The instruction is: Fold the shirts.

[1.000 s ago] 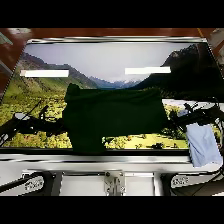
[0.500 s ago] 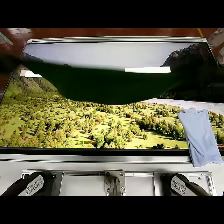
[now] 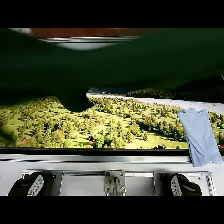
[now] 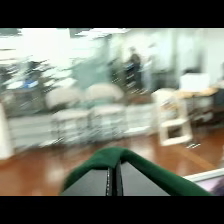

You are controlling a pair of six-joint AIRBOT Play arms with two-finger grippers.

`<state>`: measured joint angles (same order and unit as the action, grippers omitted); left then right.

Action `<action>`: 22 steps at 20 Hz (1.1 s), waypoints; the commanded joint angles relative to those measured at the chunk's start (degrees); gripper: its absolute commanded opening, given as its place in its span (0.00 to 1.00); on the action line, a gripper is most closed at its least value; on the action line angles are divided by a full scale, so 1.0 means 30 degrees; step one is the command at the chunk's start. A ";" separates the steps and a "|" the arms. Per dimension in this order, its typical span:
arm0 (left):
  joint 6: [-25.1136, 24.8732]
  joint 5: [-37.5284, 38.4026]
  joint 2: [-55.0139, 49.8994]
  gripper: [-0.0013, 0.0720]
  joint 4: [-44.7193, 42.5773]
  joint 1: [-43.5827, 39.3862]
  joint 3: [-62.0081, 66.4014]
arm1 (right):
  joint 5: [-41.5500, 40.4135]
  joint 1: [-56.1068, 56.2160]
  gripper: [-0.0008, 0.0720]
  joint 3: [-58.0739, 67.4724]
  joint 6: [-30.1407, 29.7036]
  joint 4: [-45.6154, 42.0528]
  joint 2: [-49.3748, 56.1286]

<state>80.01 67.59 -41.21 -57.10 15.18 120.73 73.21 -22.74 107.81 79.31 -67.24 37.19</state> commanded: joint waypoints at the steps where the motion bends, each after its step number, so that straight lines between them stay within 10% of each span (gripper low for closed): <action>1: 0.1202 0.4393 0.0925 0.06 -0.3898 0.0015 0.0393 | 0.4685 0.0015 0.10 0.0321 0.0568 -0.2317 -0.0823; 12: -0.0437 0.5581 -0.1413 0.06 -0.4320 0.0007 -0.9136 | 0.8954 0.0022 0.10 -0.6339 0.0860 -0.3264 0.5224; 22: -0.1668 -0.7599 -1.2473 0.06 -0.0350 -0.2302 -1.5730 | -1.2684 0.5158 0.10 -1.3100 0.1814 -0.2601 1.5285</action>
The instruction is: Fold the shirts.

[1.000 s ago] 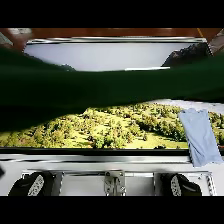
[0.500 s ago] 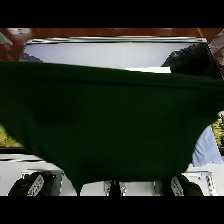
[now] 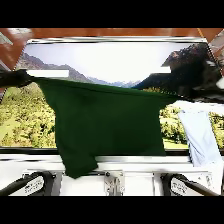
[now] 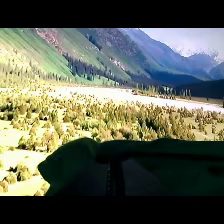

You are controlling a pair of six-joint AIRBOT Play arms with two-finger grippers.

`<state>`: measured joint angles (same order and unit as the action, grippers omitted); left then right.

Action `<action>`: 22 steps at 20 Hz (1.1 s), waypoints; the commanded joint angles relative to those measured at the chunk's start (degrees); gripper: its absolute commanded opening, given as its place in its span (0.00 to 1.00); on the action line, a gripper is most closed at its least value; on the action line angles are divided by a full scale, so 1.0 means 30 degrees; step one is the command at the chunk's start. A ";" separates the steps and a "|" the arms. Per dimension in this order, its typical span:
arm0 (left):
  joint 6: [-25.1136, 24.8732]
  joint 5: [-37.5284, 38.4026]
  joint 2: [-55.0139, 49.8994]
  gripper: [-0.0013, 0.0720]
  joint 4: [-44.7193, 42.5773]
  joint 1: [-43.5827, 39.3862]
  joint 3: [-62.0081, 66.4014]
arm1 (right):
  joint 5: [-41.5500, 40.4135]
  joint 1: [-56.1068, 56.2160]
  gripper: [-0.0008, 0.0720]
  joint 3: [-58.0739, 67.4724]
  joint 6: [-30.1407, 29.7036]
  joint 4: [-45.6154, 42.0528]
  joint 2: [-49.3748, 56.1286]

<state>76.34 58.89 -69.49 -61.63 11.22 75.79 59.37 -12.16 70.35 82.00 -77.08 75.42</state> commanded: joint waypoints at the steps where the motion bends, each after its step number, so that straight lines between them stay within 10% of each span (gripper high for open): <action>1: -0.0444 -0.6237 -0.3883 0.06 0.1151 -0.1457 -0.0750 | -1.0608 0.2033 0.10 -0.0612 0.1027 0.1188 0.3133; 6: -0.0423 -1.1351 -0.6586 0.06 0.1151 -0.3075 -0.0750 | -1.7843 0.3060 0.10 -0.0612 0.1035 0.2295 0.5391; 18: -0.0364 -1.4637 -0.9012 0.06 0.3585 -0.3293 -0.0750 | -1.8608 0.3060 0.10 -0.0503 0.1180 0.3745 0.6615; 22: -0.0452 -1.1686 -0.9078 0.06 0.3191 -0.3271 -0.0765 | -1.4775 0.2987 0.10 -0.0503 0.1166 0.3512 0.6732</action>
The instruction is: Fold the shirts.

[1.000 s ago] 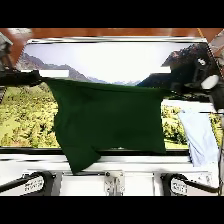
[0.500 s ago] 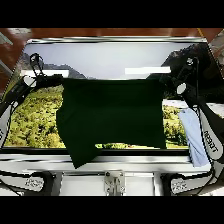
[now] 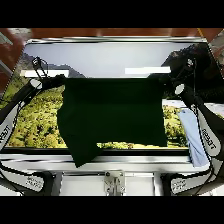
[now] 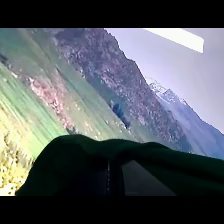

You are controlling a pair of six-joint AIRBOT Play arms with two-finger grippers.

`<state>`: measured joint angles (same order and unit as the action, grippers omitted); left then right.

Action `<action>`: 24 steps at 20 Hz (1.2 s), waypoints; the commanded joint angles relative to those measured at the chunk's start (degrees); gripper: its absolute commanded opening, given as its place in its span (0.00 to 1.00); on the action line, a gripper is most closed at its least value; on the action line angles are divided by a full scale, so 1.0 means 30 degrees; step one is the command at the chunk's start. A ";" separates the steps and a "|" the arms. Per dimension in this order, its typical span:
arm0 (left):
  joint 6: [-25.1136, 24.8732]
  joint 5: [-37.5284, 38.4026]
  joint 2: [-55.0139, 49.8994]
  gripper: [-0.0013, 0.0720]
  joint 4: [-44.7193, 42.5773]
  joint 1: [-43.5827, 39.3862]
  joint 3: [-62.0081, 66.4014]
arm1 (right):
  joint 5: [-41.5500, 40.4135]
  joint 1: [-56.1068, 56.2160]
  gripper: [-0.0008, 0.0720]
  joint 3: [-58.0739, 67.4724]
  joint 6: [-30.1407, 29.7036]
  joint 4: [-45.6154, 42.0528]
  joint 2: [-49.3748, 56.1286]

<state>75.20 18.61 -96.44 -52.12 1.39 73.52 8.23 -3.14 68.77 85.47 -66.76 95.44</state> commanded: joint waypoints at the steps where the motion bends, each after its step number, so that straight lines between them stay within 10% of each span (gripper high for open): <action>1: -0.0066 0.2973 -0.0080 0.06 -0.0838 0.0015 -0.0007 | 0.3111 -0.0109 0.10 0.0022 0.0000 -0.0015 0.0022; 8: 0.0721 1.3100 -0.0015 0.06 -0.5421 0.1122 0.0182 | 1.1438 -0.2106 0.10 0.0022 0.0517 -0.0860 -0.0765; 17: 0.3045 1.4156 -0.0102 0.06 -0.6280 0.1078 0.0182 | 1.3770 -0.2113 0.10 0.0007 0.0517 -0.0896 -0.0262; 19: 0.3045 1.4804 -0.0080 0.08 -0.6280 0.1078 0.0189 | 1.3741 -0.2113 0.36 0.0007 0.0503 -0.0758 -0.0270; 21: 0.3024 1.6189 -0.0044 0.51 -0.6360 0.1217 0.0452 | 1.4003 -0.2135 0.81 0.0051 -0.0182 -0.0495 -0.0525; 24: 0.2565 1.8899 0.0634 0.73 -0.6360 0.2186 0.1355 | 1.5453 -0.2718 0.83 0.0051 -0.1435 -0.1217 -0.2164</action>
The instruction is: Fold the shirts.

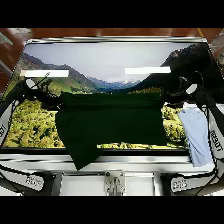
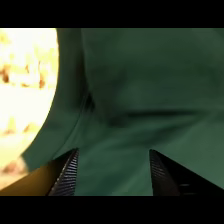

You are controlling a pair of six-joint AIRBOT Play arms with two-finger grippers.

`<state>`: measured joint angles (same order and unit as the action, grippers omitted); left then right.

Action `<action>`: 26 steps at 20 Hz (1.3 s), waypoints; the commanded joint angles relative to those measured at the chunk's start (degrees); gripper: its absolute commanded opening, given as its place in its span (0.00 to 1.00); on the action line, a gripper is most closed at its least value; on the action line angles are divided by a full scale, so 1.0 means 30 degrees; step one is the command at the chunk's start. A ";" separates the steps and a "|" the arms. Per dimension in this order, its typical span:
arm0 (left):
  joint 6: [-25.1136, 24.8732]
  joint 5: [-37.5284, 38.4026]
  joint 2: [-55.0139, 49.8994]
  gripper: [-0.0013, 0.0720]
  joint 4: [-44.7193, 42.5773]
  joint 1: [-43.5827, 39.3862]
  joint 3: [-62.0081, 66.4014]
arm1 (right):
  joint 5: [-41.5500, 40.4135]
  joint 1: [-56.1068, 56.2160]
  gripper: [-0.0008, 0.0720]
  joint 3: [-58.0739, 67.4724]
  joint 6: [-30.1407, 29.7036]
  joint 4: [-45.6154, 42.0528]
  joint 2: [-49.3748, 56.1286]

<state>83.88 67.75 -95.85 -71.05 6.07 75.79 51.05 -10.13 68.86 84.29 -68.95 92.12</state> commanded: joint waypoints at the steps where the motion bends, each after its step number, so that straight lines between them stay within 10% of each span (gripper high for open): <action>1: -0.0583 0.3293 0.0911 0.73 -0.0044 0.1115 0.0801 | 0.1989 -0.0816 0.83 0.0022 -0.1042 -0.1231 -0.1807; 7: -0.1727 0.6302 0.5734 0.73 0.0095 0.5013 -0.2892 | 1.0877 -0.5464 0.82 -0.0597 -0.4065 -0.4313 -0.4233; 14: -0.3402 0.2565 1.0921 0.72 0.5115 0.6178 -1.5744 | 1.0819 -0.8663 0.82 -0.2565 -0.4517 0.0641 -0.4707; 26: -0.4473 -0.1486 1.0659 0.72 0.6353 0.4306 -1.7806 | 1.0994 -0.8582 0.82 -0.2565 -0.4466 0.0896 -0.4707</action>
<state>70.83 66.30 -63.92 -53.04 20.97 22.85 83.66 -35.83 61.19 70.72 -66.43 78.04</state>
